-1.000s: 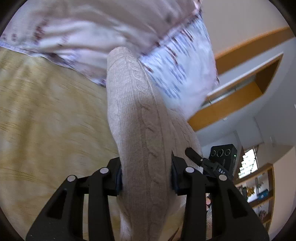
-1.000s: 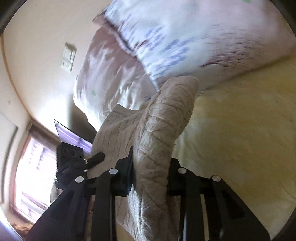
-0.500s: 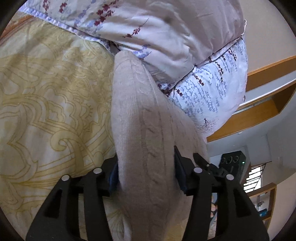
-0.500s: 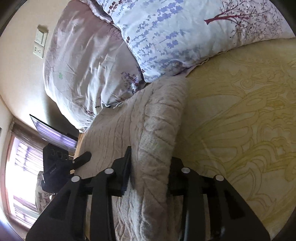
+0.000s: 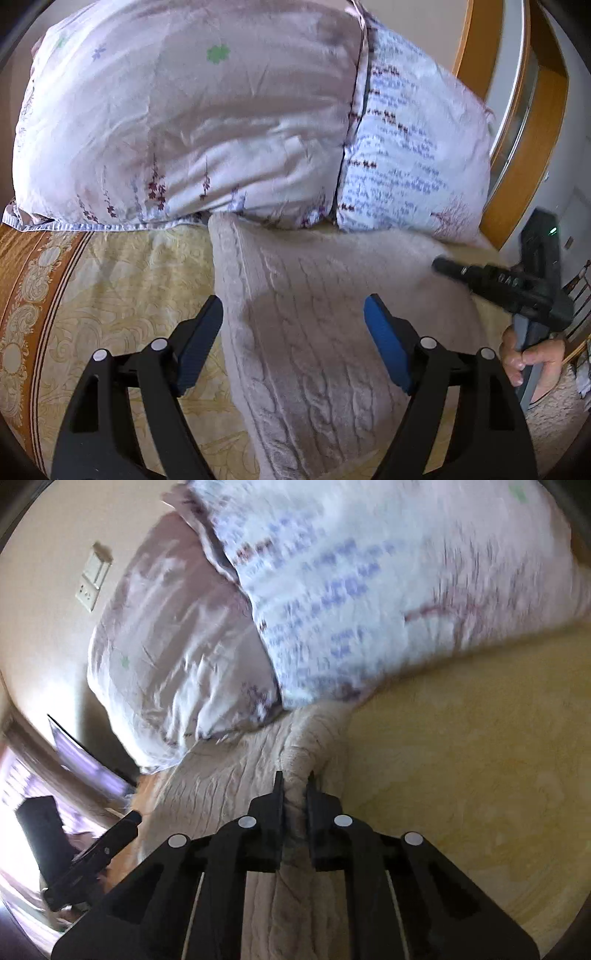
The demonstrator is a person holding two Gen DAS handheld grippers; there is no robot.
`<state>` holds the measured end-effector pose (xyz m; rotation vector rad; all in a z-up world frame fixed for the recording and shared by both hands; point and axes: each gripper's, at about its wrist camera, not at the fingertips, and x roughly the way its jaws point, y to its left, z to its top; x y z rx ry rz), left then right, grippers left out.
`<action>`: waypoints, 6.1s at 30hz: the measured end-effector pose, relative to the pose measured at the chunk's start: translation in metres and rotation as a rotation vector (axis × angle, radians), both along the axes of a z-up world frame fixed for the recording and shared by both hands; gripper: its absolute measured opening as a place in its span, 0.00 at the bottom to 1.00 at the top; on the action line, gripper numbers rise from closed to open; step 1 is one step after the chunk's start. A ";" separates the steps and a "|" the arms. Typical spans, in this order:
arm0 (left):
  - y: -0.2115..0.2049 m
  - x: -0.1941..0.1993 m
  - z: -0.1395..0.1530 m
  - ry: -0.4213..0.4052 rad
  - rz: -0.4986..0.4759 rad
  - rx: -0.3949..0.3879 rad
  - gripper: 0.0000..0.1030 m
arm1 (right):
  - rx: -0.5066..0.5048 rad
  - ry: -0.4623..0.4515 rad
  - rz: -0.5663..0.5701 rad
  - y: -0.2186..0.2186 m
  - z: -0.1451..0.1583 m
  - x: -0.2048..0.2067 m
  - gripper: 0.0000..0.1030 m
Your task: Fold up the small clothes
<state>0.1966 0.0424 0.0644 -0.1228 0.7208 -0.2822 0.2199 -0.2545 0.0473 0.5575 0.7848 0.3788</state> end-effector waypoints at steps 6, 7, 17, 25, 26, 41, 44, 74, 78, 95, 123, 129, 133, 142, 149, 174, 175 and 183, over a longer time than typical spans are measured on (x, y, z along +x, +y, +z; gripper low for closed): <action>-0.001 0.004 -0.011 0.027 0.036 0.093 0.76 | -0.133 0.134 -0.060 -0.001 -0.028 0.013 0.08; -0.002 0.004 -0.012 0.032 0.036 0.101 0.77 | -0.137 0.145 -0.063 -0.002 -0.031 0.014 0.08; -0.006 0.006 -0.020 0.024 0.070 0.186 0.83 | -0.231 0.045 -0.062 0.002 0.006 -0.020 0.30; -0.005 0.004 -0.022 0.024 0.082 0.186 0.84 | -0.308 -0.048 0.080 0.032 0.022 -0.062 0.30; -0.005 0.004 -0.023 0.025 0.084 0.186 0.85 | -0.331 -0.040 0.086 0.034 0.020 -0.063 0.30; 0.009 -0.005 -0.019 0.035 0.100 0.110 0.87 | -0.312 0.029 -0.018 0.018 0.011 -0.075 0.65; 0.022 -0.024 -0.011 0.001 0.108 0.094 0.88 | -0.344 -0.006 -0.076 0.005 0.020 -0.089 0.74; 0.002 -0.091 -0.047 0.218 0.133 0.232 0.98 | -0.465 0.112 -0.026 0.065 -0.008 -0.135 0.99; -0.002 -0.087 -0.051 0.237 0.132 0.247 0.98 | -0.496 0.138 -0.029 0.068 -0.014 -0.133 0.99; -0.001 -0.084 -0.055 0.259 0.138 0.250 0.98 | -0.572 0.161 -0.046 0.074 -0.016 -0.127 0.99; -0.002 -0.084 -0.056 0.259 0.138 0.251 0.98 | -0.583 0.157 -0.062 0.075 -0.016 -0.129 0.99; -0.002 -0.084 -0.056 0.259 0.137 0.251 0.98 | -0.583 0.158 -0.062 0.075 -0.016 -0.129 0.99; -0.002 -0.084 -0.056 0.259 0.137 0.251 0.98 | -0.583 0.158 -0.063 0.075 -0.016 -0.129 0.99; -0.002 -0.084 -0.057 0.259 0.137 0.251 0.98 | -0.583 0.158 -0.063 0.075 -0.017 -0.129 0.99; -0.002 -0.084 -0.057 0.259 0.137 0.251 0.98 | -0.583 0.157 -0.062 0.075 -0.017 -0.129 0.99; -0.002 -0.083 -0.058 0.266 0.135 0.251 0.98 | -0.583 0.156 -0.059 0.074 -0.016 -0.129 0.99; -0.002 -0.083 -0.058 0.266 0.135 0.251 0.98 | -0.583 0.156 -0.059 0.074 -0.016 -0.129 0.99; -0.002 -0.082 -0.058 0.268 0.135 0.251 0.98 | -0.583 0.156 -0.060 0.074 -0.016 -0.129 0.99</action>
